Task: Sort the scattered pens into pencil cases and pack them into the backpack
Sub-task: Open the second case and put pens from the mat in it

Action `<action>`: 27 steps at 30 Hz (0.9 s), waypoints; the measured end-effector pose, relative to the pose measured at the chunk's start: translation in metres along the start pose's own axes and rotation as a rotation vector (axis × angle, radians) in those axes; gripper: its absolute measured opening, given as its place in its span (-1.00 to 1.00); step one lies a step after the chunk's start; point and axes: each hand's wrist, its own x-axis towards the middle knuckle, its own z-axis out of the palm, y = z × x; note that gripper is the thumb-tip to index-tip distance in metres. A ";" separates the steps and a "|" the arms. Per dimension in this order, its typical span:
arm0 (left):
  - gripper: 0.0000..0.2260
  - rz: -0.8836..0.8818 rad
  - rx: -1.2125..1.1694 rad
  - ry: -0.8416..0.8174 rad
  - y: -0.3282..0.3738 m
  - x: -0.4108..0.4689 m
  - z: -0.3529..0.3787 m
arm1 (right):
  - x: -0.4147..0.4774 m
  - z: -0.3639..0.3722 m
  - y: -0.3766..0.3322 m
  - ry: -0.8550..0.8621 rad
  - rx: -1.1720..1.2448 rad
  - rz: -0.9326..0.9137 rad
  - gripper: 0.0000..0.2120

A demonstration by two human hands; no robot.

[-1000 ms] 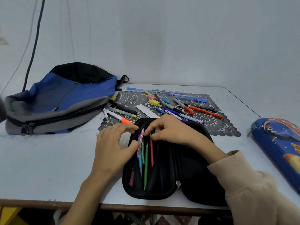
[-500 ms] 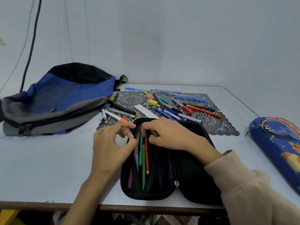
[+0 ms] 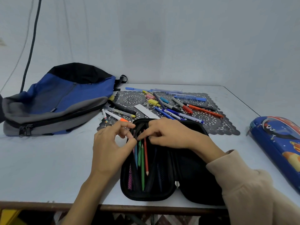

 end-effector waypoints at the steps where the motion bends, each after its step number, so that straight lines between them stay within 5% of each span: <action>1: -0.78 -0.002 -0.004 0.001 0.000 0.000 0.000 | 0.000 0.000 -0.001 -0.017 -0.015 -0.007 -0.62; 7: -0.77 -0.019 -0.031 0.007 -0.001 -0.001 0.001 | -0.002 0.000 0.001 0.047 0.034 -0.041 -0.74; 18: -0.78 0.039 0.001 -0.005 -0.006 0.002 0.000 | -0.001 0.003 -0.001 -0.020 -0.106 -0.064 -0.58; 27: -0.79 0.094 0.021 -0.052 -0.011 0.003 0.003 | -0.004 0.002 0.006 0.130 0.228 -0.021 -0.78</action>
